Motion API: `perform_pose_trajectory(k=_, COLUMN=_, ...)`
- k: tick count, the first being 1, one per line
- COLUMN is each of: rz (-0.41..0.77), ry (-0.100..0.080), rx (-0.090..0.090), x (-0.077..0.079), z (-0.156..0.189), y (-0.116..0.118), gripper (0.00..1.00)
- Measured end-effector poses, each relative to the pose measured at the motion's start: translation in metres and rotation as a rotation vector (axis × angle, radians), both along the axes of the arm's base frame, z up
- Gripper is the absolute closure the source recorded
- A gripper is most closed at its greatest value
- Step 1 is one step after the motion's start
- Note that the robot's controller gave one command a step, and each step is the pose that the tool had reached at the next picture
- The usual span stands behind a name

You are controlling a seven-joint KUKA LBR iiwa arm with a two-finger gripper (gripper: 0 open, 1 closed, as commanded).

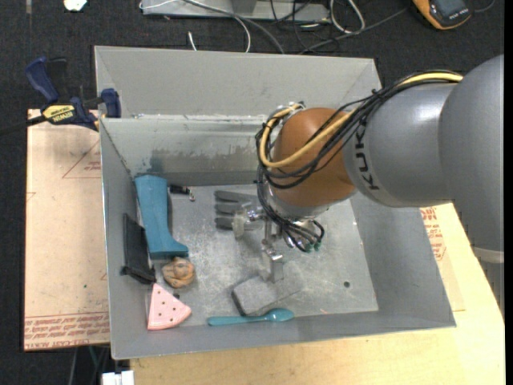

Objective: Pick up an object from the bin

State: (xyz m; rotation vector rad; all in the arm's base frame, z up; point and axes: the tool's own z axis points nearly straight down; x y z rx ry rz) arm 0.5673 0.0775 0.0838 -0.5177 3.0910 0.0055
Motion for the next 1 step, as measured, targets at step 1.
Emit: perform_pose_trajectory(k=1, rz=-0.071, ry=0.006, rx=0.0, x=-0.0048, z=0.0584, y=-0.0196, gripper=0.0)
